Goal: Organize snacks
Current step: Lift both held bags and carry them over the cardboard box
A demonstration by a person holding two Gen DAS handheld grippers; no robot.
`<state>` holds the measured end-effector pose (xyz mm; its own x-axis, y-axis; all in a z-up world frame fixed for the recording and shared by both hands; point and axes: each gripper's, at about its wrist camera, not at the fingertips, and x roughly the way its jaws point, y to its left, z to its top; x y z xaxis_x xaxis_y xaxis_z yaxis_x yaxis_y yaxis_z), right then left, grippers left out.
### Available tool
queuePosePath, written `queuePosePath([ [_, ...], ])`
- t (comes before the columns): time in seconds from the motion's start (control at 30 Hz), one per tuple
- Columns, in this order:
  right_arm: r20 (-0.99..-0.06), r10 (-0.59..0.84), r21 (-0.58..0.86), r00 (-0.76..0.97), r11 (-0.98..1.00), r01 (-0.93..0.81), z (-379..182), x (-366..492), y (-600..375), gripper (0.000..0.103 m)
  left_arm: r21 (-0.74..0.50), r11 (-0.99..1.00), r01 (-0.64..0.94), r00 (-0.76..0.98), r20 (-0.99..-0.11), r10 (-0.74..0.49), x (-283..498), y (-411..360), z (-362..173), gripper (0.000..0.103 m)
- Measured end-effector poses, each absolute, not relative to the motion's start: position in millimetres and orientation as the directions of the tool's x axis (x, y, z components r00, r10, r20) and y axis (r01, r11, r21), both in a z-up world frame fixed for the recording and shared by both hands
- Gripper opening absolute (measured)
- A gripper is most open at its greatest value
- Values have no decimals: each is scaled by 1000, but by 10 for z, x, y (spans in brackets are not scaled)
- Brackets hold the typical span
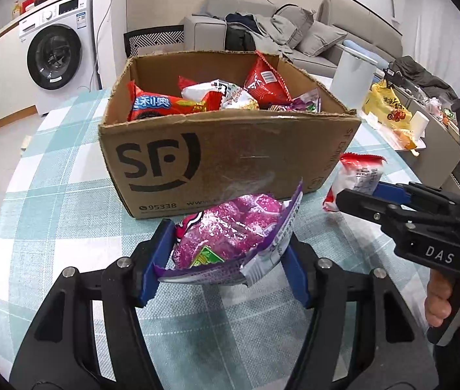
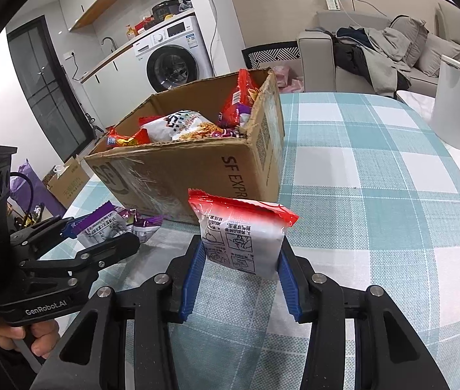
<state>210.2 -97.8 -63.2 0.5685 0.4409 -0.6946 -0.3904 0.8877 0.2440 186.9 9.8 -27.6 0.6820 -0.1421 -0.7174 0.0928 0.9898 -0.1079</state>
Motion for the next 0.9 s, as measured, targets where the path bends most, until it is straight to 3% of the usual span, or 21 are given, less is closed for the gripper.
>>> queuePosePath([
  [0.9,-575,508,249,641,855,-454,25,1899,-967,44,-119,981,152,793,-578,-193,1259,334,580,61],
])
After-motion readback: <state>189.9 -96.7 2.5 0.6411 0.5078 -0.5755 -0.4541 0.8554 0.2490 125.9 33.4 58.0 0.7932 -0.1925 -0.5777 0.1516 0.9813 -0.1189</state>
